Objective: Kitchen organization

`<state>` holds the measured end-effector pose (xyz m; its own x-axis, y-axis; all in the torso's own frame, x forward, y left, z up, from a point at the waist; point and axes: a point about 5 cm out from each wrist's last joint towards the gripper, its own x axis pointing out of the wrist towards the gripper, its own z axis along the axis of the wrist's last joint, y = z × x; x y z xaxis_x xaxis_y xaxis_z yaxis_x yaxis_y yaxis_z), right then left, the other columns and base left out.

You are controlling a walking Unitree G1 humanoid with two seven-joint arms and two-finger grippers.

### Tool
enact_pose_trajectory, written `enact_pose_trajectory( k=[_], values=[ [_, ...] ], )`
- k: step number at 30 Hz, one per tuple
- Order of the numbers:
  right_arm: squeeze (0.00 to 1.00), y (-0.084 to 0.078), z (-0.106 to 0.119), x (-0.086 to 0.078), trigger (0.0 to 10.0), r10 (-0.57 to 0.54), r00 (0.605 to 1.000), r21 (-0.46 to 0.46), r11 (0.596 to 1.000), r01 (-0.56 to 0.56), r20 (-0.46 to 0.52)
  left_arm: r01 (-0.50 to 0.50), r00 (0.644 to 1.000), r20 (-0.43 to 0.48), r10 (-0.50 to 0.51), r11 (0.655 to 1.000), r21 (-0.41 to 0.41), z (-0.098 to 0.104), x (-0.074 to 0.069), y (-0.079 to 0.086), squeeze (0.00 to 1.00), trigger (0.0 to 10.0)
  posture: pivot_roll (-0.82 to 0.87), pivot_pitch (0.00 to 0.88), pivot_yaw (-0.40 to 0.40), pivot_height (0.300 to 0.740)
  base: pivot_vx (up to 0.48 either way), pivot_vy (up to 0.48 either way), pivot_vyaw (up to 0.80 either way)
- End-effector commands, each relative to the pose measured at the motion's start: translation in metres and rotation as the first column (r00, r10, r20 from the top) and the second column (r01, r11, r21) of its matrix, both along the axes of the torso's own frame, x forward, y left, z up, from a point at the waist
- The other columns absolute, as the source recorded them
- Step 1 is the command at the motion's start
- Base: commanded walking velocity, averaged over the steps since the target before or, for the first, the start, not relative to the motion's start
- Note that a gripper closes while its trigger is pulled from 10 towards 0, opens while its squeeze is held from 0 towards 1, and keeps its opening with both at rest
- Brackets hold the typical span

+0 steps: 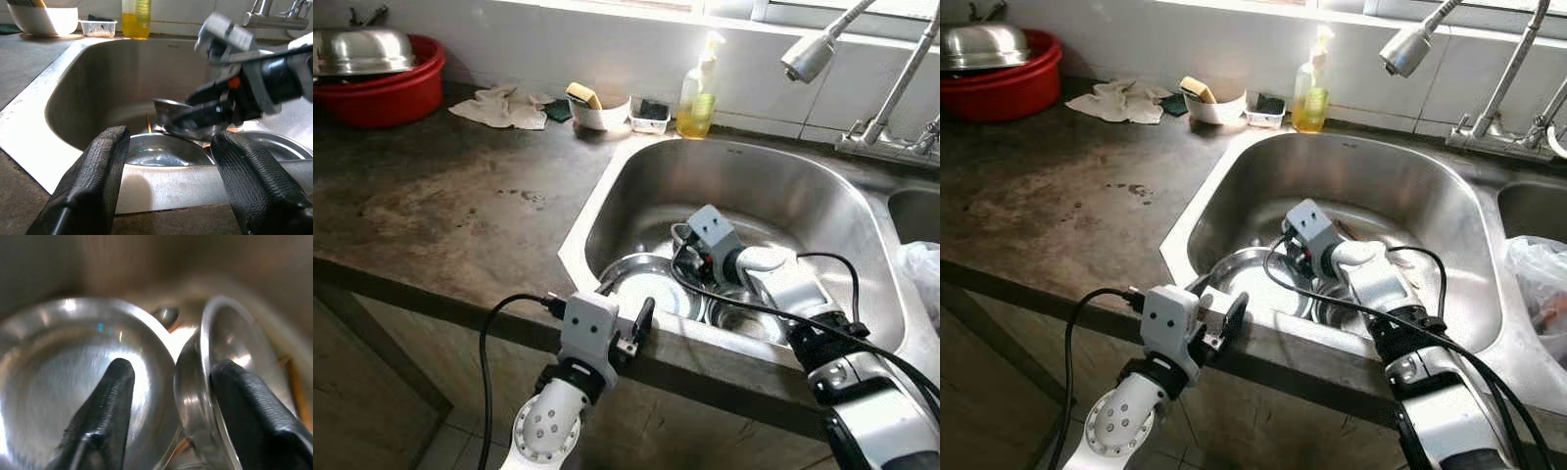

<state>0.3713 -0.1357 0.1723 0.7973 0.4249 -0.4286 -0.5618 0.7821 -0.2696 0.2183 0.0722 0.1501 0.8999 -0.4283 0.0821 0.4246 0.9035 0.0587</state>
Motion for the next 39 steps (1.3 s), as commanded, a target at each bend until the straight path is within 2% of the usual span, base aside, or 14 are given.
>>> enact_pose_trajectory(
  k=[1, 2, 3, 4, 9, 11, 14, 15, 20, 21, 24, 28, 30, 39],
  values=[
    [1.0, -0.003, 0.006, -0.001, 10.0, -0.025, 0.999, 0.028, 0.999, 0.024, 0.031, -0.002, 1.0, 0.006, 0.002, 1.0, 0.012, 0.0, 0.002, 0.0, 0.0, 10.0, 0.14, 0.079, -0.099, 0.74, 0.0, 0.0, 0.0],
    [1.0, -0.003, 0.012, -0.005, 10.0, -0.045, 0.996, 0.045, 0.998, 0.041, 0.082, -0.002, 1.0, 0.01, 0.002, 1.0, 0.012, 0.0, 0.003, 0.0, 0.0, 10.0, 0.14, 0.069, -0.097, 0.74, 0.0, 0.0, 0.0],
    [0.32, -0.004, 0.014, -0.007, 10.0, -0.055, 0.994, 0.055, 0.997, 0.05, 0.092, -0.001, 1.0, 0.011, 0.001, 1.0, 0.012, 0.0, 0.003, 0.0, 0.0, 10.0, 0.14, 0.069, -0.097, 0.74, 0.0, 0.0, 0.0],
    [0.0, -0.004, 0.018, -0.009, 10.0, -0.063, 0.99, 0.066, 0.996, 0.054, 0.128, -0.002, 1.0, 0.012, 0.002, 1.0, 0.012, 0.0, 0.004, 0.001, 0.0, 10.0, 0.14, 0.057, -0.094, 0.74, 0.0, 0.0, 0.0],
    [0.0, -0.008, 0.038, -0.024, 10.0, -0.157, 0.943, 0.169, 0.979, 0.11, 0.294, 0.004, 1.0, 0.022, -0.004, 1.0, 0.017, -0.001, 0.011, 0.001, 0.0, 10.0, 0.12, 0.03, -0.075, 0.74, 0.0, 0.0, 0.0],
    [0.0, -0.008, 0.041, -0.026, 10.0, -0.168, 0.936, 0.182, 0.976, 0.115, 0.309, 0.005, 1.0, 0.023, -0.005, 1.0, 0.017, -0.001, 0.012, 0.001, 0.0, 10.0, 0.12, 0.027, -0.075, 0.74, 0.0, 0.0, 0.0],
    [0.0, -0.009, 0.054, -0.041, 10.0, -0.226, 0.895, 0.26, 0.957, 0.13, 0.385, 0.007, 1.0, 0.03, -0.008, 1.0, 0.019, 0.0, 0.016, 0.0, 0.0, 10.0, 0.11, 0.019, -0.068, 0.74, 0.0, 0.0, 0.0],
    [0.0, -0.01, 0.06, -0.048, 10.0, -0.277, 0.861, 0.312, 0.938, 0.147, 0.426, 0.008, 0.999, 0.036, -0.008, 1.0, 0.017, 0.0, 0.018, 0.0, 0.0, 10.0, 0.11, 0.015, -0.063, 0.74, 0.0, 0.0, 0.0],
    [0.0, -0.011, 0.066, -0.062, 10.0, -0.346, 0.823, 0.4, 0.902, 0.16, 0.45, 0.009, 0.999, 0.043, -0.01, 1.0, 0.02, 0.0, 0.022, 0.0, 0.0, 10.0, 0.1, 0.01, -0.054, 0.74, 0.0, 0.0, 0.0],
    [0.0, -0.011, 0.068, -0.07, 10.0, -0.367, 0.797, 0.427, 0.891, 0.153, 0.481, 0.01, 0.999, 0.047, -0.011, 1.0, 0.018, 0.0, 0.023, 0.0, 0.0, 10.0, 0.1, 0.008, -0.053, 0.74, 0.0, 0.0, 0.0],
    [0.0, -0.01, 0.065, -0.088, 10.0, -0.406, 0.761, 0.459, 0.873, 0.161, 0.505, 0.008, 0.999, 0.051, -0.009, 1.0, 0.02, 0.0, 0.025, 0.002, 0.0, 10.0, 0.1, 0.004, -0.046, 0.74, 0.0, 0.0, 0.0],
    [0.0, -0.01, 0.06, -0.098, 10.0, -0.436, 0.748, 0.486, 0.856, 0.173, 0.501, 0.004, 0.998, 0.056, -0.005, 1.0, 0.019, 0.001, 0.026, 0.003, 0.0, 10.0, 0.1, 0.002, -0.047, 0.74, 0.0, 0.0, 0.0],
    [0.0, -0.005, 0.051, -0.111, 10.0, -0.444, 0.753, 0.495, 0.85, 0.181, 0.486, 0.002, 0.998, 0.061, -0.003, 1.0, 0.021, 0.001, 0.027, 0.005, 0.0, 10.0, 0.1, 0.002, -0.041, 0.74, 0.0, 0.0, 0.0],
    [0.0, -0.003, 0.031, -0.128, 10.0, -0.465, 0.774, 0.499, 0.837, 0.225, 0.431, -0.003, 0.997, 0.071, 0.002, 1.0, 0.009, 0.004, 0.025, 0.006, 0.0, 10.0, 0.1, 0.001, -0.033, 0.74, 0.0, 0.0, 0.0]
  ],
)
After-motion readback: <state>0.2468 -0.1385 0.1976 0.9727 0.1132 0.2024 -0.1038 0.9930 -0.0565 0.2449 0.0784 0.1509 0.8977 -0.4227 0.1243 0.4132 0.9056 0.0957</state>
